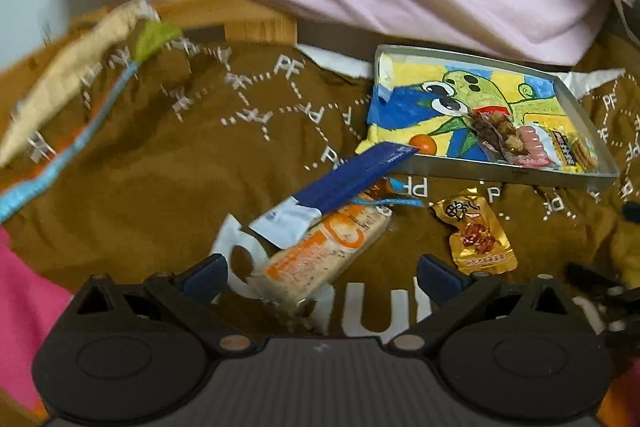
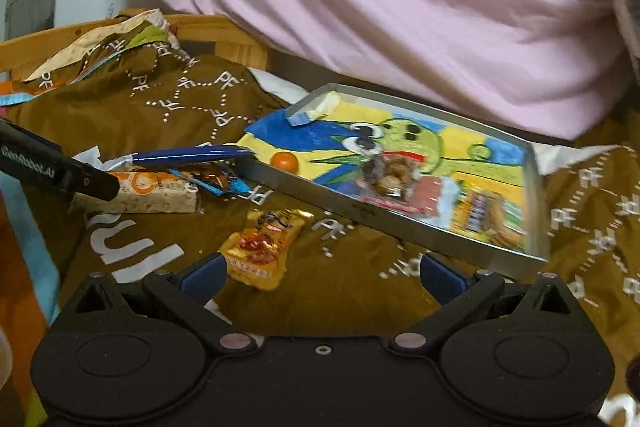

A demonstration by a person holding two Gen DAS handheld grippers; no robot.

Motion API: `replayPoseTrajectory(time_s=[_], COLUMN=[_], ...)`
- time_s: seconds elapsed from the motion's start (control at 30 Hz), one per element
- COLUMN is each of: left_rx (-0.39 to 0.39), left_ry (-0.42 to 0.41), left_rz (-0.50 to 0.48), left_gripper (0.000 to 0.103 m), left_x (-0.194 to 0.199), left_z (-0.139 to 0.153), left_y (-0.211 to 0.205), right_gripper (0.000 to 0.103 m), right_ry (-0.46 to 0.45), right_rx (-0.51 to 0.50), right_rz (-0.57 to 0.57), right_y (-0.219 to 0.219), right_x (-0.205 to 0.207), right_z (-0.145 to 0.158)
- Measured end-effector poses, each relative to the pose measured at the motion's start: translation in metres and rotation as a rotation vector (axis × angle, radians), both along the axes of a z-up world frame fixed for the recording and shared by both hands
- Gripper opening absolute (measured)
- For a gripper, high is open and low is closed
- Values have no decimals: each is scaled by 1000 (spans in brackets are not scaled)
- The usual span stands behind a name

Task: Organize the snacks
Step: 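Move left tool to the white wafer bar while right tool approaches the gold jerky packet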

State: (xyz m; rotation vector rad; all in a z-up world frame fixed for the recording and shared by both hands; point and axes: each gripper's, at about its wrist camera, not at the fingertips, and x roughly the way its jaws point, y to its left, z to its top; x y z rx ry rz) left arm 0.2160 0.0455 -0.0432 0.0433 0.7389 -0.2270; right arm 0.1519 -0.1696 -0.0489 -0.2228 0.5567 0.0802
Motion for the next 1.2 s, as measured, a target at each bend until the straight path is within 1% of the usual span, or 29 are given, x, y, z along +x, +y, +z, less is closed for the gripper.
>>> replayPoseTrajectory(time_s=[0.07, 0.17, 0.4, 0.5, 0.63, 0.7, 0.77, 0.8, 0.9, 0.93, 0.97, 1.0, 1.07, 1.2], left_rx=[11, 67, 107, 136, 169, 159, 130, 117, 102, 91, 73, 51, 0, -50], left_ry=[14, 42, 58, 57, 52, 68, 95, 112, 145, 154, 168, 183, 210, 245], left_rz=[-22, -54, -97, -112, -149, -162, -182, -191, -204, -207, -207, -207, -214, -250], left_gripper=[103, 103, 103, 103, 102, 101, 95, 94, 87, 82, 79, 78, 76, 71], left_x=[6, 16, 34, 38, 40, 41, 40, 41, 41, 42, 43, 44, 44, 40], left_z=[-4, -11, -21, -24, -27, -28, -29, -30, -31, -31, -31, -31, -31, -28], left_y=[1, -1, -3, -7, -13, -14, -14, -14, -13, -12, -11, -9, -7, -9], right_gripper=[102, 102, 102, 102, 102, 102, 100, 95, 85, 83, 77, 71, 63, 63], right_ry=[1, 15, 80, 115, 126, 127, 127, 127, 144, 145, 148, 153, 175, 222], right_rx=[5, 17, 65, 42, 31, 24, 12, 6, 3, 10, 19, 25, 37, 33], right_rz=[24, 37, 80, 82, 101, 113, 122, 122, 127, 125, 121, 117, 109, 97], right_y=[3, 5, 11, 17, 23, 28, 31, 33, 33, 32, 30, 29, 26, 18], right_x=[11, 26, 57, 68, 77, 81, 84, 84, 85, 85, 84, 84, 84, 78], right_z=[-6, -13, -29, -37, -44, -47, -49, -50, -53, -53, -52, -51, -49, -42])
